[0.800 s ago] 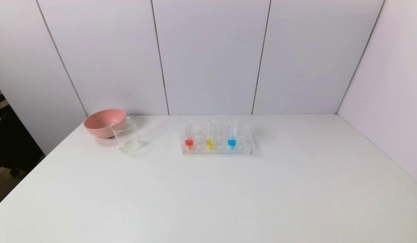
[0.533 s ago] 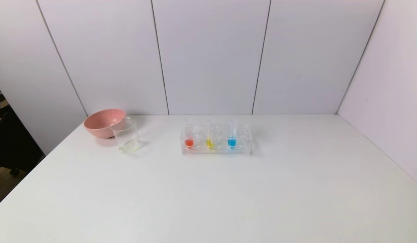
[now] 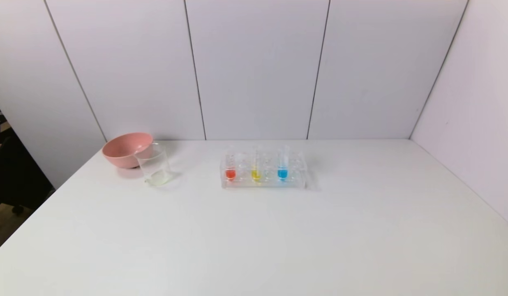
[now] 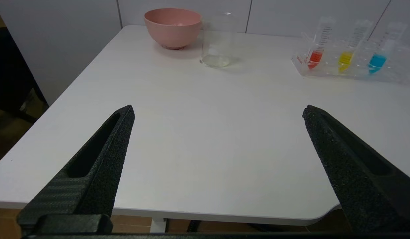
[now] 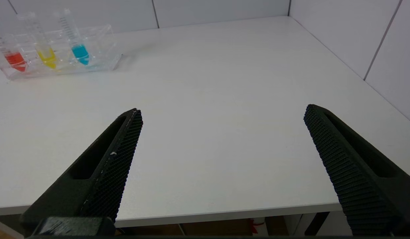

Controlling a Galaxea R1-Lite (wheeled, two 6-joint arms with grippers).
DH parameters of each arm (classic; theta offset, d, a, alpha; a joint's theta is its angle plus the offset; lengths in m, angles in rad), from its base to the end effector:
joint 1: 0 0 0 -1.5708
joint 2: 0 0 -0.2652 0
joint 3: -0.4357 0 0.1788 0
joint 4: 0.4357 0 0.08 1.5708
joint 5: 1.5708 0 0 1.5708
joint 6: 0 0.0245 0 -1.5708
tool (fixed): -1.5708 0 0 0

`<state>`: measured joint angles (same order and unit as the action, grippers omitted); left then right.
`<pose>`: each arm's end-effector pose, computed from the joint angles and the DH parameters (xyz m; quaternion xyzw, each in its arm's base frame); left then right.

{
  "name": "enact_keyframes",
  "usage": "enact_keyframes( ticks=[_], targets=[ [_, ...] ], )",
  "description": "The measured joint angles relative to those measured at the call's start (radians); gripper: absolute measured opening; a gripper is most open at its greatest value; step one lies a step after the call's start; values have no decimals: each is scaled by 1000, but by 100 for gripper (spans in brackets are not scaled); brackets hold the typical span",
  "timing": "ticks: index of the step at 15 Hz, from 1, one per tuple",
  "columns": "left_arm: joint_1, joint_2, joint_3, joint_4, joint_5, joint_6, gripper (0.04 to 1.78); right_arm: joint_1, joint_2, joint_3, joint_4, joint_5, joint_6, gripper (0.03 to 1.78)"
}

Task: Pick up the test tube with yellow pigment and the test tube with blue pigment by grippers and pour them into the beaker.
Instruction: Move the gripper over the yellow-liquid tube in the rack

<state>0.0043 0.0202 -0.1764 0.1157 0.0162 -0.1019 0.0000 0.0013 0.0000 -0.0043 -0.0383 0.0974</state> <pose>-0.0124 0.0003 0.1093 -0.0510 -0.0207 0.0092 0.9984 0.0015 -0.0009 0.0759 0.0487 -0.0024 -0.0191 0.9986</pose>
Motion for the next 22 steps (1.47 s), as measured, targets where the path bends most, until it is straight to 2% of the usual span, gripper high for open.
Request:
enact_keyframes(
  ticks=[5,8,12,14,18,22],
  targets=[
    [0,207,-204,2,-46,6,178,0,0,0,0,0,0,177],
    [0,437,-281,-119,-71,9,178,0,0,0,0,0,0,177],
    [-32,821,-370,-375,-70,8,178,0,0,0,0,0,0,177],
    [-121,989,-400,-511,-21,6,178,0,0,0,0,0,0,177],
    [-417,1270,-433,-759,188,2,178,0,0,0,0,0,0,177],
    [-574,1530,-489,-1007,382,-3,178,0,0,0,0,0,0,177]
  ],
)
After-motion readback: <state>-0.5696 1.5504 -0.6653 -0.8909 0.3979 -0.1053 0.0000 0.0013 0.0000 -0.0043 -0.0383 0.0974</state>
